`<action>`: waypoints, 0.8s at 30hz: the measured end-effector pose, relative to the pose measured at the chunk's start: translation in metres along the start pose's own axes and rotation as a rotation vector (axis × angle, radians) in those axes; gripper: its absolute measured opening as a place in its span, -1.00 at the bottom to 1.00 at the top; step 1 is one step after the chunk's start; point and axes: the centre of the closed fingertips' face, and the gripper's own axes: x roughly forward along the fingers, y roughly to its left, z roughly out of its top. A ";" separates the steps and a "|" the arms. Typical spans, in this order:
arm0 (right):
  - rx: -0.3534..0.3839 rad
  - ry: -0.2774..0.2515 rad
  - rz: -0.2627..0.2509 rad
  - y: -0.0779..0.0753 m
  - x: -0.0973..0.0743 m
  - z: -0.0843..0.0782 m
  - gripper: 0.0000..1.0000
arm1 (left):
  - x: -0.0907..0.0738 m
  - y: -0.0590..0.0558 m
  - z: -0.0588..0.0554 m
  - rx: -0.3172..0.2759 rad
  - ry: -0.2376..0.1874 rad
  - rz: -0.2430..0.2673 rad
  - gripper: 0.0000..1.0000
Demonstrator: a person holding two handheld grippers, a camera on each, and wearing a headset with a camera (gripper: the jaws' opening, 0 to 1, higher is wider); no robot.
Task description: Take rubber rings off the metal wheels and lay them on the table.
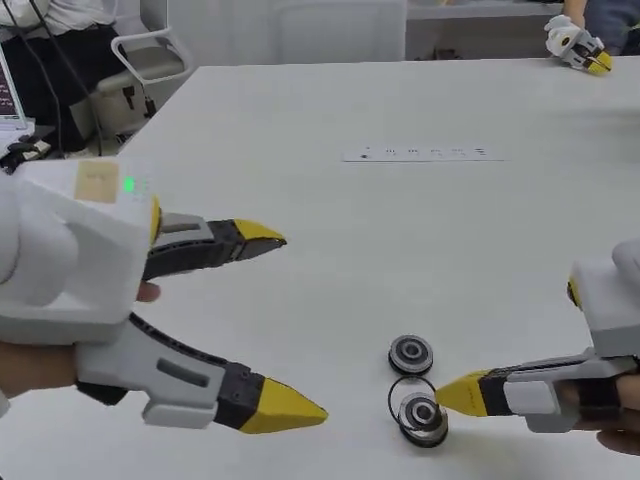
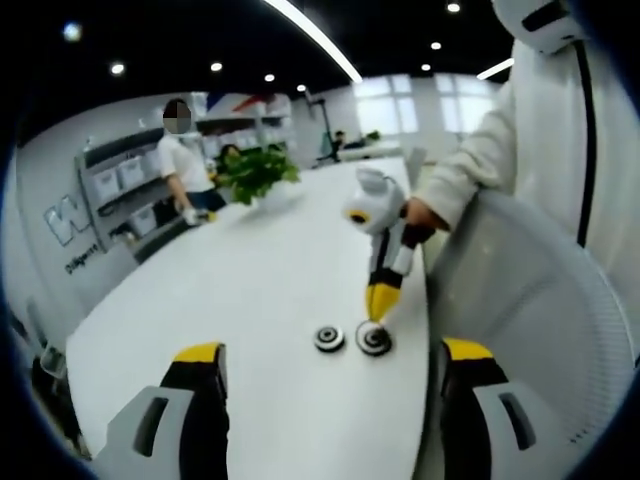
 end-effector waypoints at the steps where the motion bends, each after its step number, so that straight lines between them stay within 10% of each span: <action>1: -0.001 0.000 0.002 0.001 0.000 0.000 -1.00 | -0.006 0.001 -0.003 -0.017 -0.002 0.016 0.77; 14: 0.006 -0.013 0.025 0.007 0.001 0.003 -1.00 | -0.052 0.009 -0.040 -0.161 0.021 0.184 0.80; 24: 0.021 -0.032 0.036 0.007 -0.001 0.006 -1.00 | -0.042 -0.013 -0.061 -0.254 0.028 0.178 0.84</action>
